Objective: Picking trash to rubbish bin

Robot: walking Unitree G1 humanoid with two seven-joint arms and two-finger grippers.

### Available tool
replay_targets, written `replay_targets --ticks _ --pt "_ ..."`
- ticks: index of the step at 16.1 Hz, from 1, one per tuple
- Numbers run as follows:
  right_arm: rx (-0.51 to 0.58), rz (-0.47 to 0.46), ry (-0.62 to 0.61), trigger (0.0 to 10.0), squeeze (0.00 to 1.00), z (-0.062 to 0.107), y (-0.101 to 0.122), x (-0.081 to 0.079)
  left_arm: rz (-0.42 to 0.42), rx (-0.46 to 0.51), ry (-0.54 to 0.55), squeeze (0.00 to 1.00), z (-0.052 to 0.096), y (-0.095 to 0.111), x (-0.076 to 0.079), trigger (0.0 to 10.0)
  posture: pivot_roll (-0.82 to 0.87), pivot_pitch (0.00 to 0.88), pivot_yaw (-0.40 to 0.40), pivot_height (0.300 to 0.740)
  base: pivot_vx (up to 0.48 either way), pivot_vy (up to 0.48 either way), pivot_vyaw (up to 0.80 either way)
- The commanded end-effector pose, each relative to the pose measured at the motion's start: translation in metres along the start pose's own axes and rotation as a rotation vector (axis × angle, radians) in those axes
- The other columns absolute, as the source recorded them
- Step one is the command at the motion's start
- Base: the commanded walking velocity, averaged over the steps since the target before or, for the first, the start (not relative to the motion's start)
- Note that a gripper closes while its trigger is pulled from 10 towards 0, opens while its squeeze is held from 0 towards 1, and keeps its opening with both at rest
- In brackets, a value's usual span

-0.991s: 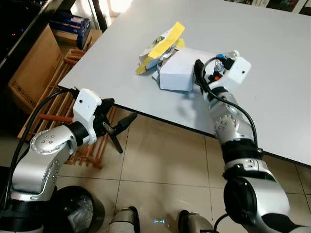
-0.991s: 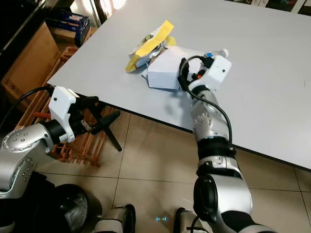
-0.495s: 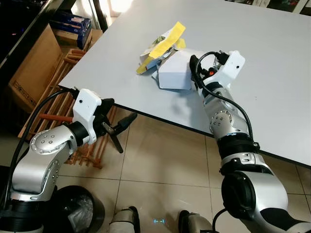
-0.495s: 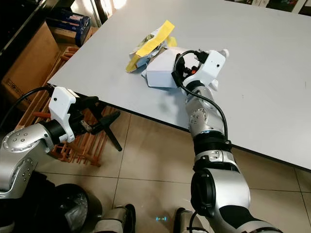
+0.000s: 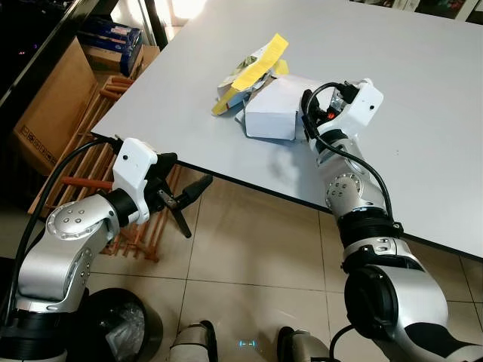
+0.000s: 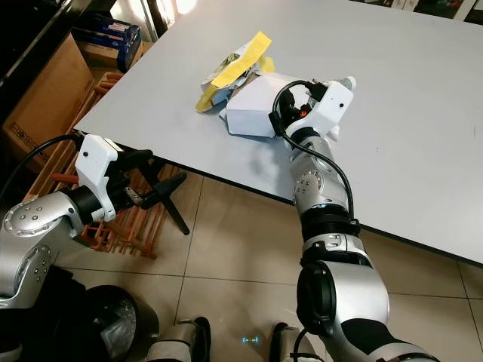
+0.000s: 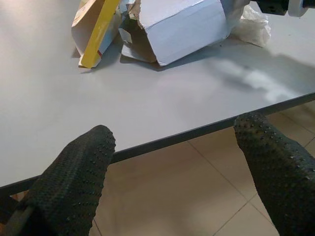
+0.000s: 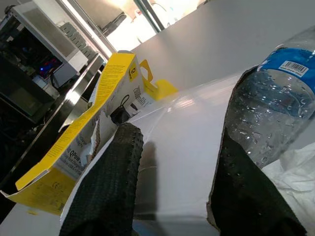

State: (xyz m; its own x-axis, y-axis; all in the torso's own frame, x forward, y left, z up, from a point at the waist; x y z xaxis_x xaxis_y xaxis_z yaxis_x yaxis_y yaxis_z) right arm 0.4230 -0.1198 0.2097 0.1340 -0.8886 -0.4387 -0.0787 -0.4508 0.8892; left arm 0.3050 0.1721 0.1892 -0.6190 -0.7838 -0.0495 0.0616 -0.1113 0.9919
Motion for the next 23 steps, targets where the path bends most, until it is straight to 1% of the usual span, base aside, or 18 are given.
replay_targets --ticks 1,8,10,12,14,17,20,21,23 --pt "0.012 -0.003 0.009 0.0 0.0 -0.001 0.001 -0.002 -0.024 -0.01 0.002 0.0 0.002 0.0 0.0 10.0 0.25 0.238 0.039 0.74 0.0 0.0 0.0" --pt "0.012 0.002 -0.004 0.0 0.0 -0.001 -0.001 0.0 -0.026 -0.01 0.003 0.0 0.001 0.001 -0.001 10.0 0.25 0.237 0.042 0.74 0.0 0.0 0.0" --pt "0.024 0.005 -0.01 0.0 0.0 -0.001 0.001 0.001 -0.027 -0.009 0.003 0.0 0.001 0.001 -0.001 10.0 0.25 0.237 0.04 0.74 0.0 0.0 0.0" --pt "0.07 0.034 -0.018 0.0 0.0 -0.002 0.01 0.002 -0.029 -0.007 0.005 0.0 0.0 0.001 -0.002 10.0 0.25 0.236 0.041 0.74 0.0 0.0 0.0" --pt "0.133 0.128 -0.003 0.0 0.0 -0.003 0.022 -0.002 -0.03 -0.005 0.006 0.0 0.0 0.001 -0.001 10.0 0.25 0.231 0.04 0.74 0.0 0.0 0.0" --pt "0.169 0.196 0.028 0.0 0.0 -0.003 0.029 -0.009 -0.031 -0.002 0.007 0.0 -0.002 0.001 -0.001 10.0 0.25 0.227 0.038 0.74 0.0 0.0 0.0" --pt "0.235 0.307 0.076 0.0 0.0 -0.002 0.037 -0.023 -0.032 0.004 0.013 0.0 -0.002 0.001 -0.002 10.0 0.25 0.222 0.035 0.74 0.0 0.0 0.0" --pt "0.256 0.359 0.092 0.0 0.0 -0.002 0.039 -0.029 -0.033 0.006 0.014 0.0 -0.002 0.001 -0.002 10.0 0.25 0.222 0.035 0.74 0.0 0.0 0.0" --pt "0.257 0.439 0.128 0.0 0.0 0.0 0.033 -0.036 -0.033 0.008 0.016 0.0 -0.002 0.001 -0.002 10.0 0.25 0.221 0.03 0.74 0.0 0.0 0.0"
Point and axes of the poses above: a point about 5 cm out from each wrist's last joint towards the gripper, its own z axis pointing back from the gripper into the wrist, its own y axis along the axis of the wrist's last joint, x = y × z, the point moved 2 cm from there along -z, pointing out of the wrist towards the gripper, and after that the axes turned 7 degrees about z, right-handed, at the moved point
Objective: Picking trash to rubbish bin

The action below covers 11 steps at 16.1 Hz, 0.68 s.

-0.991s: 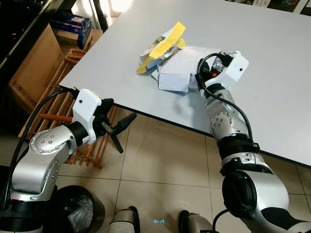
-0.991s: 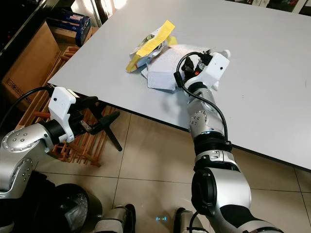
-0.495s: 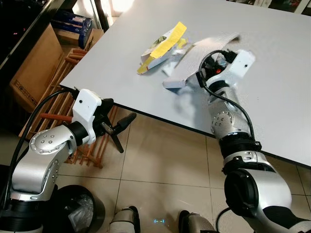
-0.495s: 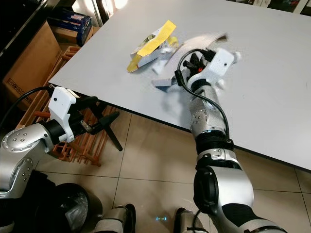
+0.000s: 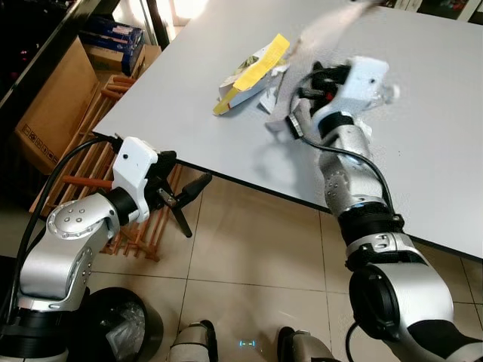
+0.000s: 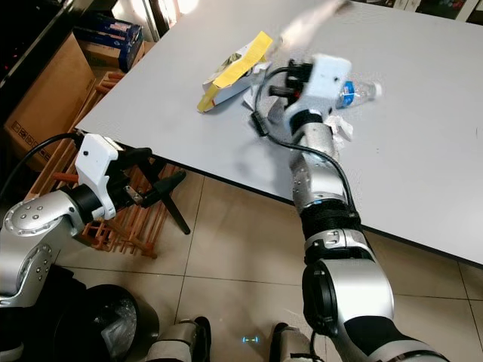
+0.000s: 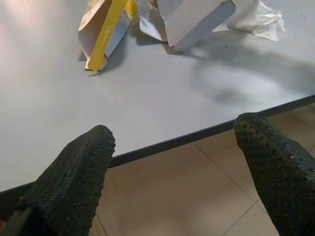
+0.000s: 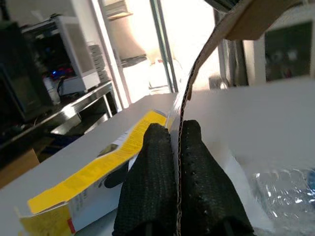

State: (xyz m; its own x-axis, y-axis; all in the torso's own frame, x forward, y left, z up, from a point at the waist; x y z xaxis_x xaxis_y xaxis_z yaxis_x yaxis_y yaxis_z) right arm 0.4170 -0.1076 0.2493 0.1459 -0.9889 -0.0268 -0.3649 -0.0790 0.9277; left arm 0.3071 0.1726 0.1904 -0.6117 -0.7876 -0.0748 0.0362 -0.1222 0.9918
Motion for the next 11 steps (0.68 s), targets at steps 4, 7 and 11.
replay_targets --ticks 4,7,11 --pt "0.063 0.087 0.035 0.0 0.0 -0.0005 0.0101 -0.0108 -0.007 -0.003 0.011 0.0 -0.0009 -0.0006 -0.0009 10.0 0.25 0.223 0.029 0.74 0.0 0.0 0.0" --pt "0.067 0.099 0.027 5.0 0.0 -0.0011 0.0119 -0.0084 -0.005 0.001 0.01 0.0 -0.0028 -0.0006 0.0001 10.0 0.24 0.221 0.027 0.74 0.0 0.0 0.0" --pt "0.059 0.12 0.013 10.0 0.0 0.0019 0.0084 -0.0044 -0.004 0.005 0.008 0.0 -0.0041 -0.0007 0.0006 10.0 0.23 0.22 0.029 0.74 0.0 0.0 0.0"
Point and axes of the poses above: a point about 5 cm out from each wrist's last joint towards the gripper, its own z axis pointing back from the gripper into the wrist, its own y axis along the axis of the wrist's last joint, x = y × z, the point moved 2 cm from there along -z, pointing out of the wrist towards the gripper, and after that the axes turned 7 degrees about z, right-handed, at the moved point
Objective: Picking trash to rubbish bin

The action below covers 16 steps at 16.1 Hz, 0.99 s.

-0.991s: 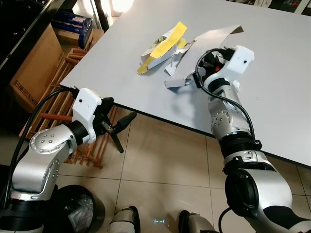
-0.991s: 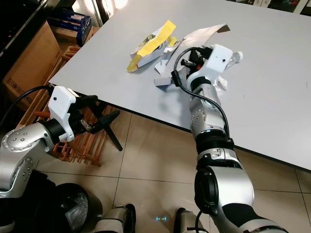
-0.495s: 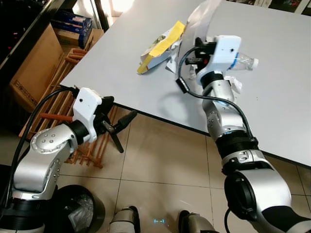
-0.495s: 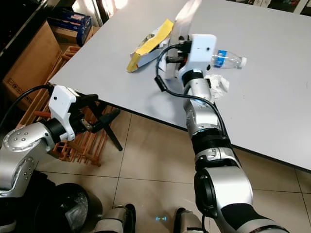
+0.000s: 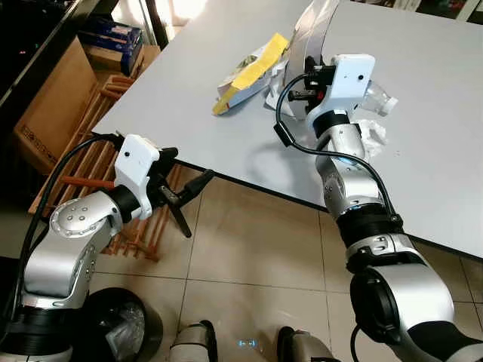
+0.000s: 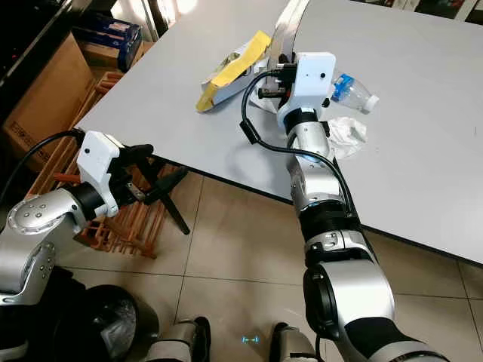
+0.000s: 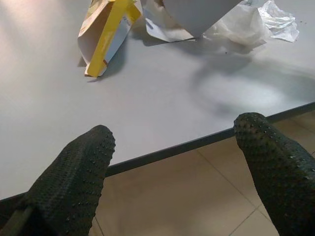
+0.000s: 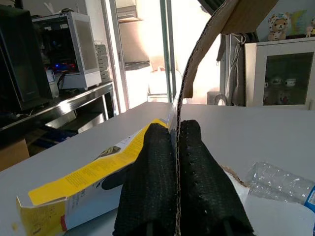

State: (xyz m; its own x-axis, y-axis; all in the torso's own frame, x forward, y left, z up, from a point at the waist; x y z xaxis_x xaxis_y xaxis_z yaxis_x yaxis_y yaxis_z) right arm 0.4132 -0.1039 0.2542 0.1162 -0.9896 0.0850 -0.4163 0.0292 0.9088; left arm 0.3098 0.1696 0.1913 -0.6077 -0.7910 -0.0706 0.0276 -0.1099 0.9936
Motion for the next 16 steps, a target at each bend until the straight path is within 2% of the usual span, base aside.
replay_targets --ticks 1,7,12,16 --pt "0.026 0.026 -0.008 10.0 0.0 0.002 0.004 0.001 -0.008 -0.008 0.003 0.0 -0.001 -0.002 0.0 10.0 0.23 0.22 0.029 0.74 0.0 0.0 0.0" --pt "0.13 0.253 -0.002 10.0 0.0 0.015 0.019 0.012 0.014 0.031 0.003 0.0 -0.018 -0.004 0.006 10.0 0.17 0.176 0.012 0.74 0.0 0.0 0.0" --pt "0.13 0.287 -0.013 10.0 0.0 0.029 0.023 0.022 0.033 0.08 0.031 0.0 -0.031 -0.003 0.007 10.0 0.11 0.144 -0.01 0.74 0.0 0.0 0.0" --pt "0.084 0.331 -0.022 10.0 0.0 0.057 0.017 0.025 0.059 0.128 0.05 0.0 -0.039 -0.002 0.009 10.0 0.07 0.124 -0.027 0.74 0.0 0.0 0.0"
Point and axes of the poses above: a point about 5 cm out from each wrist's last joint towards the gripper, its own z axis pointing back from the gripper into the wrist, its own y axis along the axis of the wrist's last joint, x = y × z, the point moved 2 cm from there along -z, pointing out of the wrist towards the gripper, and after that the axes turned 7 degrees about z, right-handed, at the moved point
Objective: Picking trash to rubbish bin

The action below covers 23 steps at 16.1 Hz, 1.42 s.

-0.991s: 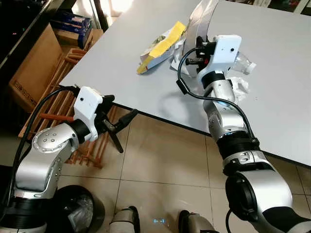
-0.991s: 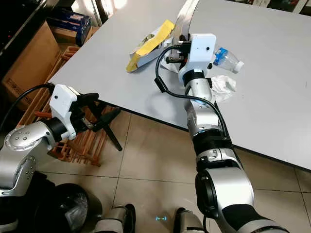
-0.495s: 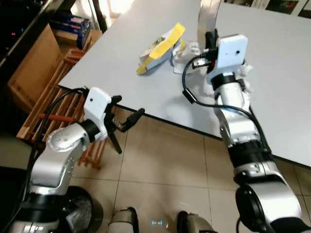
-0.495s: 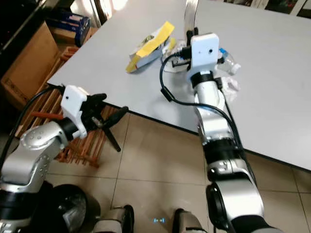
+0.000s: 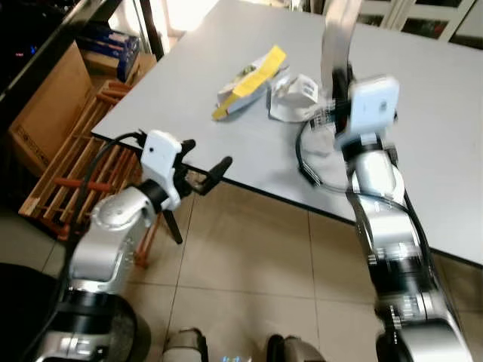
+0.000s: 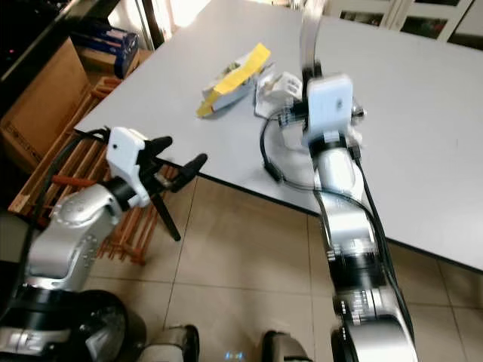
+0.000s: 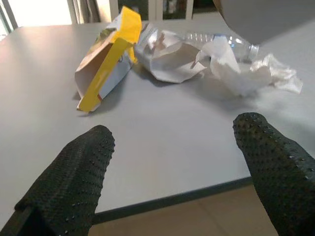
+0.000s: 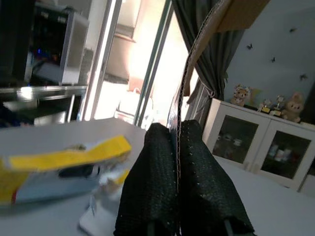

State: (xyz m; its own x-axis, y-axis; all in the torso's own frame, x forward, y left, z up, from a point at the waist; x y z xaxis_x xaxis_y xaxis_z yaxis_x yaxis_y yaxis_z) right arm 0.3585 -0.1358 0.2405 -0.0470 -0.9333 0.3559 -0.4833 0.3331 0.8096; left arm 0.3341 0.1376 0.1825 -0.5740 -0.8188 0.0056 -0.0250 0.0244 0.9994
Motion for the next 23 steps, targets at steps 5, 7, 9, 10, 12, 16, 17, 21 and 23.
replay_targets --ticks 5,7,9,10,12,16,17,21,23 --pt "-0.067 0.072 -0.052 10.0 0.0 0.03 -0.002 0.018 0.054 0.102 0.086 0.0 -0.004 0.006 -0.001 10.0 0.03 0.09 -0.046 0.74 0.0 0.0 0.0" --pt "-0.093 0.08 -0.073 10.0 0.0 0.036 -0.003 0.02 0.026 0.155 0.233 0.0 0.001 0.006 -0.009 10.0 0.03 0.09 -0.047 0.74 0.0 0.0 0.0" --pt "-0.112 0.082 -0.075 10.0 0.0 0.042 -0.003 0.018 0.037 0.199 0.329 0.0 0.007 0.003 -0.008 10.0 0.02 0.092 -0.045 0.74 0.0 0.0 0.0" --pt "-0.119 0.083 -0.075 10.0 0.0 0.045 -0.003 0.017 0.028 0.204 0.365 0.0 0.01 0.001 -0.007 10.0 0.02 0.092 -0.043 0.74 0.0 0.0 0.0" --pt "-0.14 0.088 -0.083 10.0 0.0 0.052 -0.003 0.017 0.042 0.192 0.377 0.0 0.012 -0.007 0.002 10.0 0.02 0.089 -0.039 0.74 0.0 0.0 0.0" --pt "-0.195 0.111 -0.11 10.0 0.0 0.071 -0.008 0.024 0.001 0.158 0.392 0.0 0.013 -0.015 0.008 10.0 0.03 0.077 -0.031 0.74 0.0 0.0 0.0" --pt "-0.218 0.115 -0.112 10.0 0.0 0.076 -0.012 0.026 -0.001 0.159 0.399 0.0 0.012 -0.016 0.008 10.0 0.03 0.073 -0.031 0.74 0.0 0.0 0.0" --pt "-0.245 0.124 -0.113 10.0 0.0 0.08 -0.015 0.029 0.004 0.149 0.394 0.0 0.01 -0.017 0.011 10.0 0.02 0.075 -0.029 0.74 0.0 0.0 0.0" --pt "-0.248 0.112 -0.115 10.0 0.0 0.077 -0.015 0.028 0.012 0.127 0.395 0.0 0.008 -0.02 0.012 10.0 0.02 0.074 -0.031 0.74 0.0 0.0 0.0"
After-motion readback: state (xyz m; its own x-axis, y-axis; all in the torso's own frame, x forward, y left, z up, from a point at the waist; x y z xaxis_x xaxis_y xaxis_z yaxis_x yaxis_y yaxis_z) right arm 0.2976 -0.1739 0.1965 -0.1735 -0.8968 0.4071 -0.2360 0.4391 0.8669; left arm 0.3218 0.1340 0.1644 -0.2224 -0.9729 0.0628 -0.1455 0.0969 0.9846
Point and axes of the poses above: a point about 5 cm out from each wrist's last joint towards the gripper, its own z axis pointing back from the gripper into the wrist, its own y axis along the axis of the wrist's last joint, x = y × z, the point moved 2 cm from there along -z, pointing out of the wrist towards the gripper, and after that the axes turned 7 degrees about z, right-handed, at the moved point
